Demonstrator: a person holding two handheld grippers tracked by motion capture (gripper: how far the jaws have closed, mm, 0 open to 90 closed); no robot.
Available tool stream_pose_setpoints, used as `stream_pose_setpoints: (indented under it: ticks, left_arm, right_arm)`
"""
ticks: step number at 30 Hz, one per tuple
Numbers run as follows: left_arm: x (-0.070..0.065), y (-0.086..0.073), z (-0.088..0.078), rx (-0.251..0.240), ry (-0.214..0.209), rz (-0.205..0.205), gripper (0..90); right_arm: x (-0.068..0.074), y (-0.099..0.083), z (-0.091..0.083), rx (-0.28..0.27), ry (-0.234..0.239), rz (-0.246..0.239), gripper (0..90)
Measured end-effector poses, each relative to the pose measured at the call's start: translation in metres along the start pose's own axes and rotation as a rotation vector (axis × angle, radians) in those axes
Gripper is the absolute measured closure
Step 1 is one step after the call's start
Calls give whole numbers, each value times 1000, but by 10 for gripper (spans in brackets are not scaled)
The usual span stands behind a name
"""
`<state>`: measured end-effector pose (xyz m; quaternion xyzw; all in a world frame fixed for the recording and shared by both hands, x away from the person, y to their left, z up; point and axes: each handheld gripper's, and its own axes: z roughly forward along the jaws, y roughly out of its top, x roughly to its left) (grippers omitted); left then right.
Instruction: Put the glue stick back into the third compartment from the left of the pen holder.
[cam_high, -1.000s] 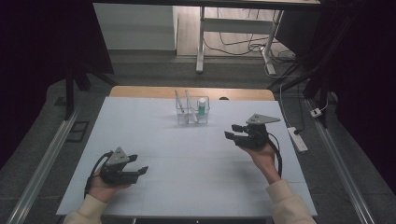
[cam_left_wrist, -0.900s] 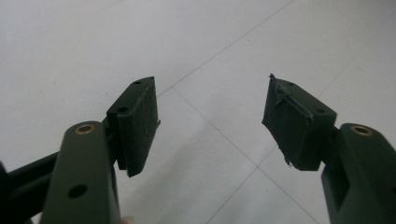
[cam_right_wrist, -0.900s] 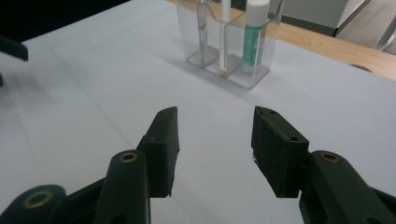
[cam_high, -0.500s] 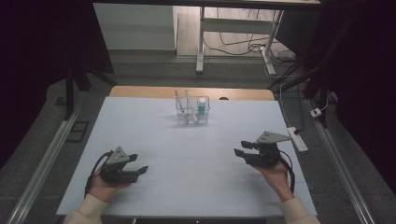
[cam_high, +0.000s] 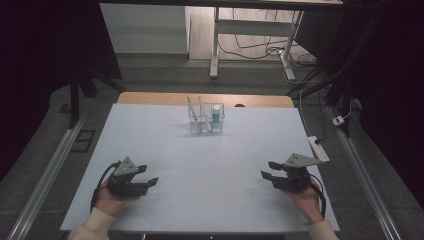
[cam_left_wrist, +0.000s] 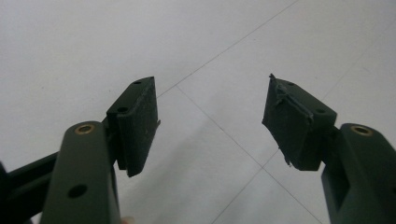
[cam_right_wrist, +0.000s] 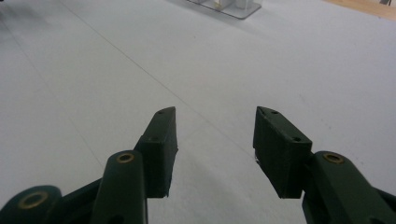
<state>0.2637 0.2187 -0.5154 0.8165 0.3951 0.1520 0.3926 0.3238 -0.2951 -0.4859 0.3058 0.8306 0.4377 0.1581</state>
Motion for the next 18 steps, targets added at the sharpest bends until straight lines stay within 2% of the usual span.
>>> stream_pose_setpoints:
  ticks: [7,18]
  left_arm:
    - [0,-1,-1,-2,1,-1,352]
    - [1,-1,-1,-1,0,0,353]
  right_arm:
    - [-4,-8,-3,6,-14,12,490]
    - [-4,-7,-2,10,-7,2,482]
